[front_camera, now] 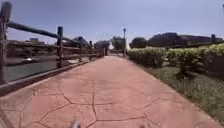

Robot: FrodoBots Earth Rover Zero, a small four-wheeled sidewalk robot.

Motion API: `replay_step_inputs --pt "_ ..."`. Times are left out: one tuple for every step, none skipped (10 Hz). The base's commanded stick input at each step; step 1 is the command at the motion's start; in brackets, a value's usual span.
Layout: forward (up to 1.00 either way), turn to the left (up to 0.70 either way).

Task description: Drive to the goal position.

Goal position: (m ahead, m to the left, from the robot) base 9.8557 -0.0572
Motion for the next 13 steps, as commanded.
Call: replay_step_inputs --pt "0.85 0.00" --pt "0.85 0.00" --pt "0.85 0.00" --pt "0.85 0.00" --pt "0.85 0.00" --pt "0.85 0.00" --pt "0.85 0.00" --pt "0.85 0.00" --pt "0.85 0.00" --pt "0.85 0.00" --pt "0.85 0.00" --pt "0.85 0.00" --pt "0.85 0.00"
